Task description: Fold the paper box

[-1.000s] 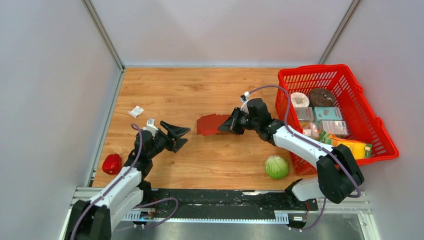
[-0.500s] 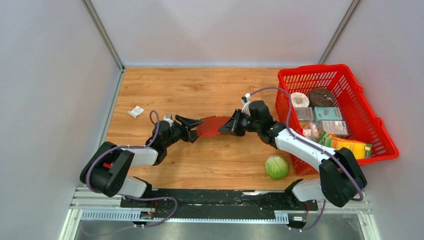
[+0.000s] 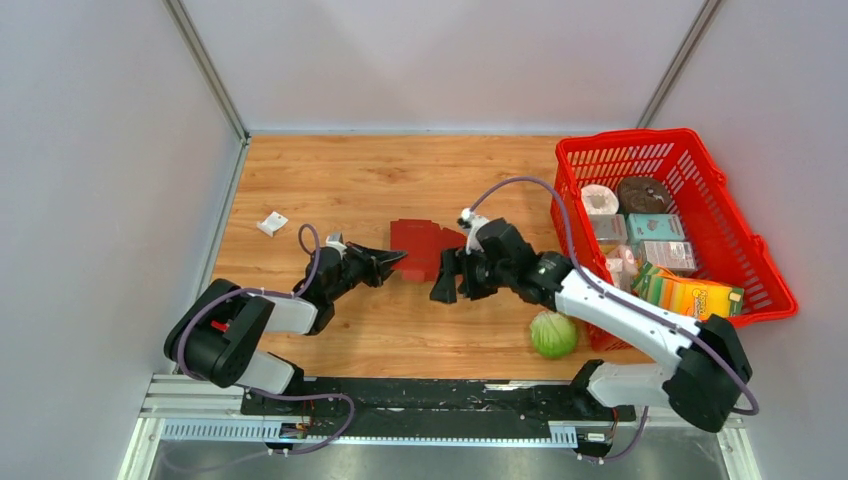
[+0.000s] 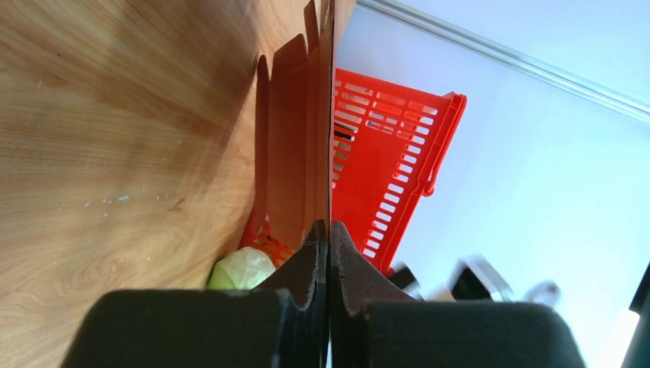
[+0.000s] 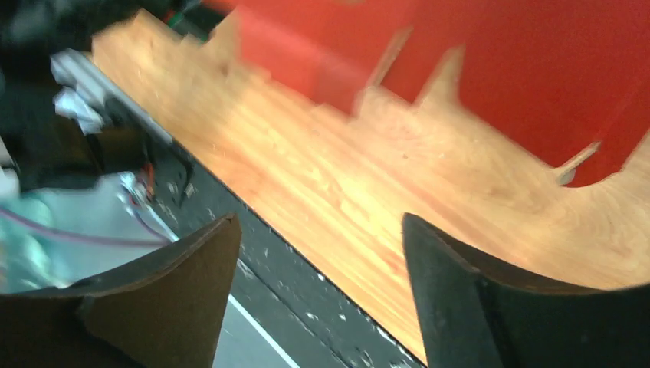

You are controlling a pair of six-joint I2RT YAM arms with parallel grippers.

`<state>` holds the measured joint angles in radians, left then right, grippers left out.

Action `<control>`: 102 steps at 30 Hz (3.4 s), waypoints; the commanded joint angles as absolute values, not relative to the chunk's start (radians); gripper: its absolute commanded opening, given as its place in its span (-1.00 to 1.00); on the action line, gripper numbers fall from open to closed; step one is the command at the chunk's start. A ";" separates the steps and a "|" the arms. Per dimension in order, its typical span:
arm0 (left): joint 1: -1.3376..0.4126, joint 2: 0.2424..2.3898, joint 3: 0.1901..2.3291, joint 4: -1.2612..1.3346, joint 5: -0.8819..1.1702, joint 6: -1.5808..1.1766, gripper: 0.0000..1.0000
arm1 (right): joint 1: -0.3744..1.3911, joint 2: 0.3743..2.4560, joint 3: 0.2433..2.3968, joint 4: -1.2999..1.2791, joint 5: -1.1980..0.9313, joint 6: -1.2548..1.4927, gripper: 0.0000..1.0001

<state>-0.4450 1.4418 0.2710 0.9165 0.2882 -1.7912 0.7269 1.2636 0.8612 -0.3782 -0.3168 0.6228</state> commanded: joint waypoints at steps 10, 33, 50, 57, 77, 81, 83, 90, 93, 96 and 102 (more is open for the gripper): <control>-0.449 1.227 0.265 0.804 0.350 -1.799 -1.00 | 1.373 1.436 0.900 0.018 0.926 -0.325 0.62; -0.446 0.740 0.351 0.082 0.304 -1.566 -0.12 | 1.424 1.596 0.827 0.711 1.043 -0.836 -0.65; -0.383 0.473 0.787 -0.768 0.179 -0.597 0.45 | 1.094 1.177 1.043 -0.498 0.058 0.050 -1.00; -0.446 0.634 0.848 -0.671 0.497 -0.485 0.52 | 0.830 1.058 0.999 -0.529 -0.472 0.167 -1.00; -0.701 0.876 0.943 -0.604 0.655 -0.288 0.26 | 0.752 1.037 0.925 -0.358 -0.928 0.281 -1.00; -0.707 0.882 0.923 -0.563 0.727 -0.302 0.06 | 0.744 1.025 0.907 -0.315 -0.902 0.313 -1.00; -0.713 0.871 0.911 -0.563 0.733 -0.299 0.03 | 0.736 1.011 0.891 -0.285 -0.884 0.336 -1.00; -0.712 0.746 0.830 -0.490 0.667 -0.376 0.16 | 0.669 0.905 0.812 -0.114 -0.900 0.449 -1.00; -0.712 0.689 0.778 -0.393 0.660 -0.461 0.13 | 0.664 0.867 0.792 -0.045 -0.908 0.486 -1.00; -0.713 0.644 0.730 -0.264 0.666 -0.559 0.07 | 0.655 0.825 0.758 0.035 -0.882 0.530 -1.00; -0.712 0.574 0.669 -0.077 0.632 -0.695 0.09 | 0.638 0.744 0.689 0.192 -0.767 0.610 -1.00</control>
<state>-0.7074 0.6048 0.6868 -0.2722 0.6544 -0.5694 0.6502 0.7895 0.7216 0.0212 -0.8555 0.5308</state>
